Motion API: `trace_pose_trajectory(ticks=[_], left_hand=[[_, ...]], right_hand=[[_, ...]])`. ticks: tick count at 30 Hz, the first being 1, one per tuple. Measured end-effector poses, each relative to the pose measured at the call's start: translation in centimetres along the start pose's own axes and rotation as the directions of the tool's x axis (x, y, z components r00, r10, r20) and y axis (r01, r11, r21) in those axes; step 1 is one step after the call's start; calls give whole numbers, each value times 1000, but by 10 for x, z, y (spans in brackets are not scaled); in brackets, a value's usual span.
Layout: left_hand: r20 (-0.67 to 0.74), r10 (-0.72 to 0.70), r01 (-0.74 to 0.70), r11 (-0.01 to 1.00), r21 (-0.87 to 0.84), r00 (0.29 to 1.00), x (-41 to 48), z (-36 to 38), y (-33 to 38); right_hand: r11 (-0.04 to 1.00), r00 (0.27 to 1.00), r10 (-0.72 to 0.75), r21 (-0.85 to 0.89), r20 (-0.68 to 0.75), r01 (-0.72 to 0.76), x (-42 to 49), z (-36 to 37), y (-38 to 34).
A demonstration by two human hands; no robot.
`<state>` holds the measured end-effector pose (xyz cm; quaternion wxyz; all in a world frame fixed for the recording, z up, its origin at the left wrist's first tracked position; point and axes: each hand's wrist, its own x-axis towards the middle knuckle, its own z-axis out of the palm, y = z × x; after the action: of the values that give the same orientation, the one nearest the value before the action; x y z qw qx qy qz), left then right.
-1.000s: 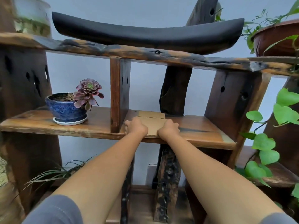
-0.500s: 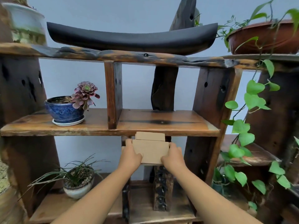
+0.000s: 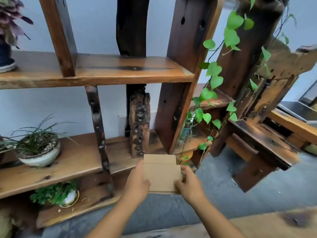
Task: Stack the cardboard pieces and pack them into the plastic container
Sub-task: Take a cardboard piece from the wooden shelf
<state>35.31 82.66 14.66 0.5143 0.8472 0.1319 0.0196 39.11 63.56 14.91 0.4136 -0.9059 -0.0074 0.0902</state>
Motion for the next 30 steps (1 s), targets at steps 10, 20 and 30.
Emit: trace_pose_trajectory(ticks=[10,20,30], left_hand=[[273,22,-42,997,68,962,-96,112,-3],[581,153,-287,947,146,799,-185,214,90],[851,199,-548,828,119,486,-245,346,175]], right_hand=[[994,995,101,-34,-19,-102,-131,-59,132],[945,936,310,166,-169,-283,-252,-158,229],[824,679,562,389,-472,-412,-369,-222,301]])
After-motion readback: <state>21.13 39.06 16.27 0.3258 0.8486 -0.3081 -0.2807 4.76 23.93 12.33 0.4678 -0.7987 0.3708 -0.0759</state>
